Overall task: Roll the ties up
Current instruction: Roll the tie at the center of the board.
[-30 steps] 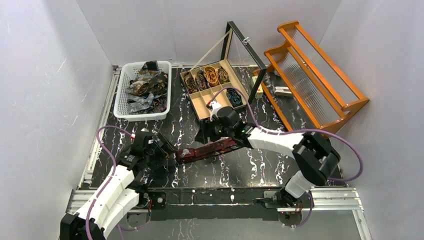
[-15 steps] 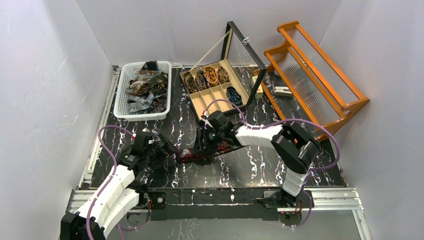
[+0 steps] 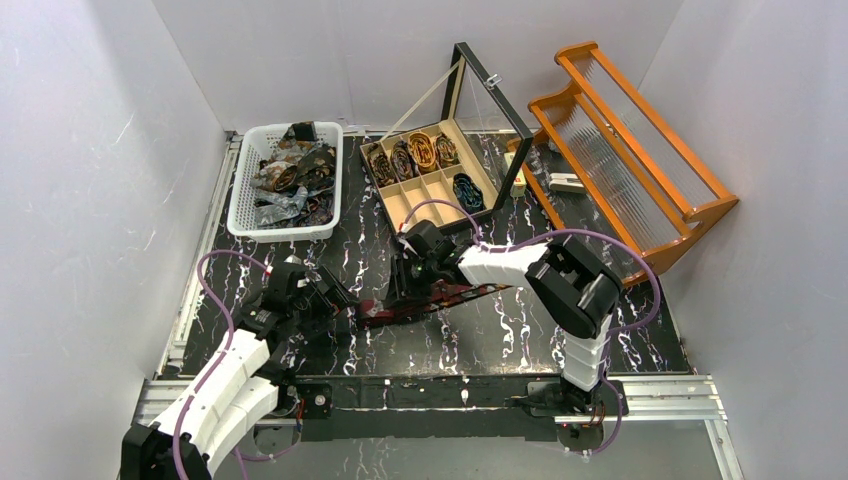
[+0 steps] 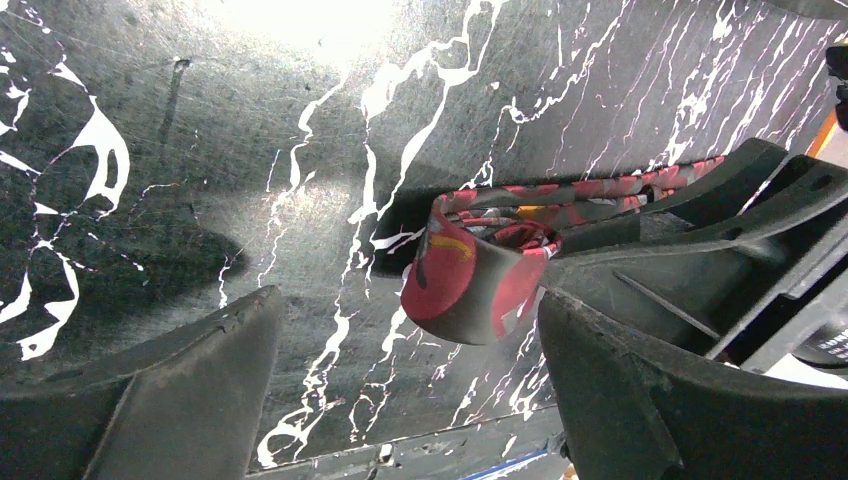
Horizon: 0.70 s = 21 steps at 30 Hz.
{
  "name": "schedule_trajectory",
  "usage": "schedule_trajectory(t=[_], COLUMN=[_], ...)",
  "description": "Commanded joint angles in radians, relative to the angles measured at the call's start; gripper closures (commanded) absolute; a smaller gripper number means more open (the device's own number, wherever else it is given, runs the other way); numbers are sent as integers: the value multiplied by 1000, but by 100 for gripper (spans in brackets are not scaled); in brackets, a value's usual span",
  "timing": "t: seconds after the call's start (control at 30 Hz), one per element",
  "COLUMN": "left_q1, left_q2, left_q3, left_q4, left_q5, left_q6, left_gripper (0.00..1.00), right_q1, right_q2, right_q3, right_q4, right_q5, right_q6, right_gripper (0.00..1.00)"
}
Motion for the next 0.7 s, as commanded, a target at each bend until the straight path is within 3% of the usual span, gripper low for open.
schedule_trajectory(t=[0.0,0.2,0.47,0.67], left_q1=[5,5,5,6], left_q2=[-4,-14,-14,0], left_q3=[-16,-39,-98,-145], left_q4=[-5,48,161,281], left_q5=[14,69,151,198], left_q6=[16,31,26,30], left_gripper=[6,8,25,29], right_q1=[4,-2,0,-2], right_q2=[7,43,49,58], right_q3=[9,39,36,33], right_q4=[-73,-109,-128,-128], right_q5=[77,82,96,89], right_q6=[-49,-127,-132,-124], right_gripper=[59,60,61,63])
